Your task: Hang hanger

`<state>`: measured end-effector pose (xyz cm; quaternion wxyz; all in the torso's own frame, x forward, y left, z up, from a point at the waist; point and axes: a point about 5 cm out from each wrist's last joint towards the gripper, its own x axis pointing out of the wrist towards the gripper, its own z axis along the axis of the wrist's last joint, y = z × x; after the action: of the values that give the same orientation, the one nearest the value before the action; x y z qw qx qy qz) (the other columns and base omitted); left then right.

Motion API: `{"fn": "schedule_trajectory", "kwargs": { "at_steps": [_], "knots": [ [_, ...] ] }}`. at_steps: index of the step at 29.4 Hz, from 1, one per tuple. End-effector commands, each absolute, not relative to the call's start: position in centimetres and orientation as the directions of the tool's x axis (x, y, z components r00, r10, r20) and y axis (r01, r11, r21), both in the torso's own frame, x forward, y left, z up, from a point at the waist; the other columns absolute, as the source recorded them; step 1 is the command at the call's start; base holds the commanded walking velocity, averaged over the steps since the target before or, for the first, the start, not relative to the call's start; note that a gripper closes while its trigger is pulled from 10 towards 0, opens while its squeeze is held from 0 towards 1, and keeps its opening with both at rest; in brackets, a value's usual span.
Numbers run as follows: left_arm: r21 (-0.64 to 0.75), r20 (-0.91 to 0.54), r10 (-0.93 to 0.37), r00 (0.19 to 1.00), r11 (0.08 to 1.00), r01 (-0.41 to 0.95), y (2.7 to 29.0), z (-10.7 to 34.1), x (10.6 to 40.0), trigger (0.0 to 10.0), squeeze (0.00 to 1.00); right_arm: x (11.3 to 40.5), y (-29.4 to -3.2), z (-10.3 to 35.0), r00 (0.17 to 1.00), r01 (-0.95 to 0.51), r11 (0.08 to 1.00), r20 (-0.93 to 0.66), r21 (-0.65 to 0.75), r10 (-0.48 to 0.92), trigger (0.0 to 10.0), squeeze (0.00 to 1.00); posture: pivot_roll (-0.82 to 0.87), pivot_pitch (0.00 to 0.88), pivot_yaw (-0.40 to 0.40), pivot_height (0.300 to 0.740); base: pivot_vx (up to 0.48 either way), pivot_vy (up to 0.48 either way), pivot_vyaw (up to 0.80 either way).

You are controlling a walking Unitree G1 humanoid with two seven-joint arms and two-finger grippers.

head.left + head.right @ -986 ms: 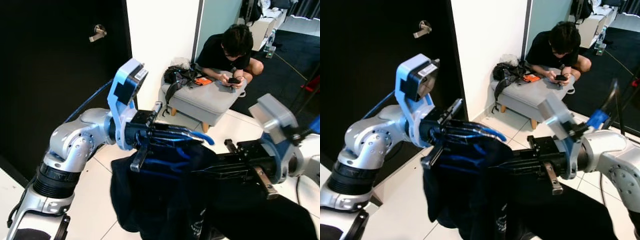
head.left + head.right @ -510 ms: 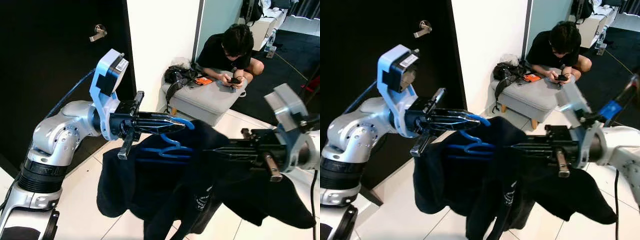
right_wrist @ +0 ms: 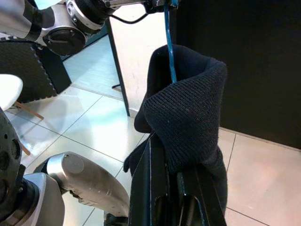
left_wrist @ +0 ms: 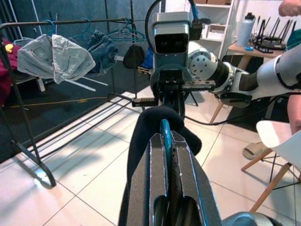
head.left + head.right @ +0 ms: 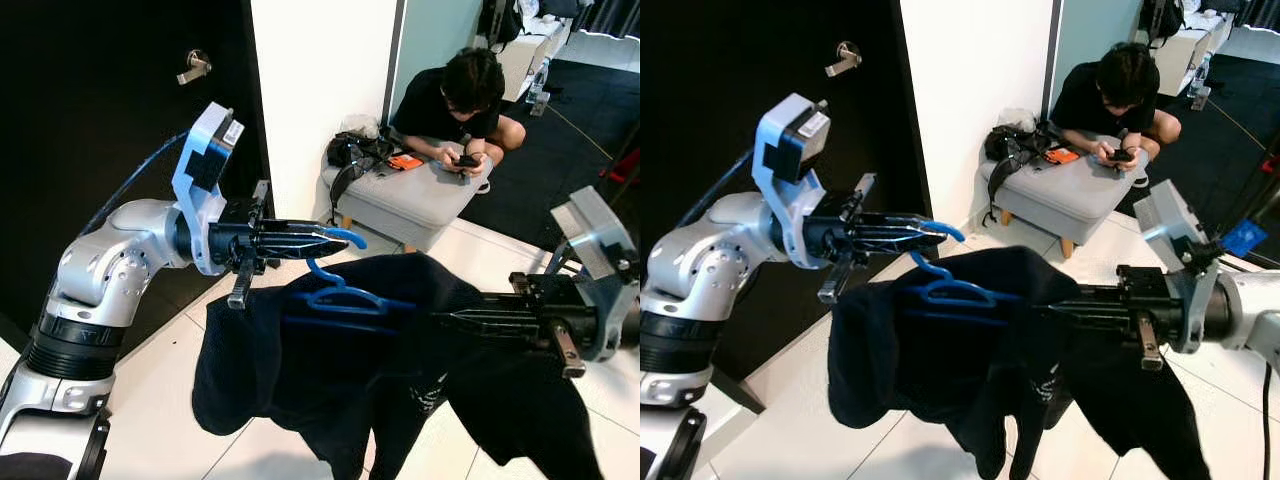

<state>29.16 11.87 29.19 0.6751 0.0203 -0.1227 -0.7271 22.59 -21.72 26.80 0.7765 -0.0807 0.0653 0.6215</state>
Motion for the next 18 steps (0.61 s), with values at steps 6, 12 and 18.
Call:
{"fn": "schedule_trajectory", "kwargs": {
  "at_steps": [6, 12, 18],
  "knots": [
    [0.244, 0.062, -0.998, -0.006, 0.009, 0.970, 12.2, 28.6, 30.1, 0.0, 0.00, 21.6, -20.2, 25.4, 0.133, -0.990, 0.139, -0.247, 0.004, 0.960, 10.0, 0.00, 0.02, 0.041, 0.049, 0.740, 0.000, 0.000, 0.00],
    [0.277, 0.026, -0.998, 0.050, 0.055, 0.959, 12.5, 28.5, 30.7, 0.0, 0.00, 21.3, -20.4, 24.2, 0.117, -0.990, 0.137, -0.328, 0.040, 0.937, 10.0, 0.16, 0.02, 0.044, 0.049, 0.740, 0.000, 0.000, 0.00],
    [0.299, -0.012, -0.996, 0.087, 0.079, 0.951, 13.0, 28.2, 31.2, 0.0, 0.00, 21.4, -21.8, 23.7, 0.144, -0.984, 0.176, -0.428, 0.036, 0.892, 10.0, 1.00, 0.02, 0.045, 0.049, 0.740, 0.000, 0.000, 0.00]
  ]
}}
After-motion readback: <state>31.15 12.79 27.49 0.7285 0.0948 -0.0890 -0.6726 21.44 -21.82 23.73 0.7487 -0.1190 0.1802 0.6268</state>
